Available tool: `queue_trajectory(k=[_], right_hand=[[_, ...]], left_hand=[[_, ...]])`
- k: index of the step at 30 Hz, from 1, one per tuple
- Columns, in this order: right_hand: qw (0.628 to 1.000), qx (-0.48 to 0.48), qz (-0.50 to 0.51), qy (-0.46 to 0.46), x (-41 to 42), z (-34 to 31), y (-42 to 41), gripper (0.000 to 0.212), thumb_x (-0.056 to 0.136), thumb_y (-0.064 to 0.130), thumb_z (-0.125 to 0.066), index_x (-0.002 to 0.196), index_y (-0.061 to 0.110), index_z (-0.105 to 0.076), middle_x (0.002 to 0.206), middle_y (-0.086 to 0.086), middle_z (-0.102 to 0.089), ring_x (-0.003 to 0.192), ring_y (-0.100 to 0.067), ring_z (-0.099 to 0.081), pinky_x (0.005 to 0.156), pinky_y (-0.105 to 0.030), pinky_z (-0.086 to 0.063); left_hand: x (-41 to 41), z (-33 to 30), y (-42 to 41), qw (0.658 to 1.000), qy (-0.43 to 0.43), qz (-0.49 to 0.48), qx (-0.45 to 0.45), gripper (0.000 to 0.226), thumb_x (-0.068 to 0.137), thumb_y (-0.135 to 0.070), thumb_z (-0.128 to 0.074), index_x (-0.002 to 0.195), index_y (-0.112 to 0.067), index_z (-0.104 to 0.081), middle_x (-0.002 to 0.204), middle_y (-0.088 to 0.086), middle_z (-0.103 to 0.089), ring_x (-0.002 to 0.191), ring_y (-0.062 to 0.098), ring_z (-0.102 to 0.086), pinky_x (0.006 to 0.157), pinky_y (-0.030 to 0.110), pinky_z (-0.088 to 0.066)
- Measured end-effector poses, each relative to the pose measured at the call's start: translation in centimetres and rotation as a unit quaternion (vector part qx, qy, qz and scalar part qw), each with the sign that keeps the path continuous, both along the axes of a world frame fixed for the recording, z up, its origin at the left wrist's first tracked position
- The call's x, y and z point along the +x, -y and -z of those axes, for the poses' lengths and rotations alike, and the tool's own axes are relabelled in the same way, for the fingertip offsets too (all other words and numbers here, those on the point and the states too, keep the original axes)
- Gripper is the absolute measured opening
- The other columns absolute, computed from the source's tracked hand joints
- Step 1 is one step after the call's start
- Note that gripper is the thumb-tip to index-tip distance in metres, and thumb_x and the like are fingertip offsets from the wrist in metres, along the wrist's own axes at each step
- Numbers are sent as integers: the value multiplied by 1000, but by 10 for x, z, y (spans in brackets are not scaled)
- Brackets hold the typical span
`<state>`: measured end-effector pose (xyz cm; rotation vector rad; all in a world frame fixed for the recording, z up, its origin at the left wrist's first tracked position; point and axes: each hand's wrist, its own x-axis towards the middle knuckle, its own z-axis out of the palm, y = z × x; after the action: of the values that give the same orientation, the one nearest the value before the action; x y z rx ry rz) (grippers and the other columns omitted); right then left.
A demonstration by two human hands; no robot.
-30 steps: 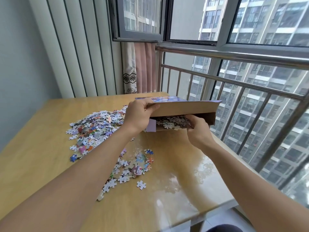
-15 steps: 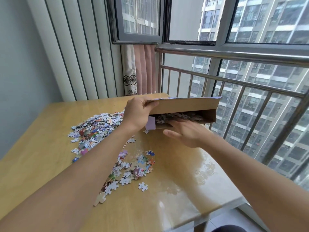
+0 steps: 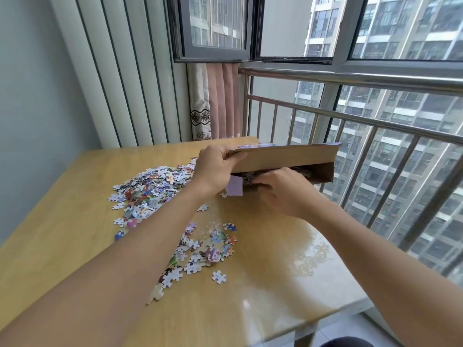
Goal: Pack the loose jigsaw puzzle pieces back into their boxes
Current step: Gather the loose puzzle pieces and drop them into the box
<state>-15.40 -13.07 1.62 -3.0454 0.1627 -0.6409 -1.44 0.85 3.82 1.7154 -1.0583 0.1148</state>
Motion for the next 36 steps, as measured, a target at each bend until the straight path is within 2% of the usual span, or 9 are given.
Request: queue_trajectory(k=[2,5,14,19,22,28,30,32,36], right_hand=[[995,48,-12,92,-10,-11,-4,28,85,13,-53,92,23,-78,81,5,-74,71,-21,-67,65,-38,-56],[976,148,-44,157,-19,-31,-16,29,73,5,-51,76,16,-79,61,7,-67,59,-19,-64,59,-32,-53],[980,186,7,-76,64,-35,-52,31,92,-1,-49,101,9,-77,94,-3,-70,91,-21,-64,83,-34,-53],[948,144,59,-277,115,-13,-99,19,101,7,-39,87,3,-50,86,-12,-49,82,-27,-46,56,-29,-36],[938,144,88,-302,137,16,-116,30,109,19,-32,115,0,-53,94,-12,-49,77,-20,-48,72,-30,-41],[907,241,239,-249,167,65,-113,105,93,76,-32,156,-5,-9,161,-29,-15,148,-45,-17,119,-52,-20],[918,219,224,-244,175,67,-111,96,94,74,-31,145,-7,-36,147,-32,-38,137,-45,-38,110,-51,-35],[935,220,182,-212,179,60,-109,68,100,64,-35,93,1,-63,96,-18,-64,88,-29,-63,77,-37,-52],[952,248,146,-108,212,32,-97,42,100,39,-46,71,10,-50,67,-6,-54,61,-23,-52,51,-27,-40]], left_hand=[[-9,10,0,999,-21,19,42,15,94,-21,-67,96,-10,-77,60,-23,-63,64,-5,-56,62,13,-41],[-13,39,-1,989,-62,56,120,16,94,-23,-67,86,-13,-77,69,-6,-68,69,7,-54,68,31,-46],[-1,44,-50,940,-165,203,217,24,91,-5,-69,115,-5,-69,107,0,-74,97,4,-69,84,14,-51],[58,44,-105,968,-55,-108,220,10,93,-23,-68,101,-20,-74,98,-3,-73,89,12,-67,69,17,-47],[88,61,-130,939,-35,-269,211,34,92,-42,-65,120,-22,-67,114,2,-69,102,23,-64,82,31,-49],[125,98,-157,914,-63,-305,261,68,91,-58,-54,146,-20,-45,146,9,-49,131,32,-47,107,42,-41],[136,102,-156,923,-76,-293,238,64,93,-54,-56,143,-17,-48,146,10,-50,131,31,-47,107,40,-40],[144,99,-152,931,-81,-284,213,60,94,-50,-58,142,-15,-50,144,10,-51,130,30,-48,105,37,-39],[170,97,-141,941,-70,-278,178,56,95,-50,-56,140,-17,-51,144,7,-50,131,26,-47,106,37,-37]])
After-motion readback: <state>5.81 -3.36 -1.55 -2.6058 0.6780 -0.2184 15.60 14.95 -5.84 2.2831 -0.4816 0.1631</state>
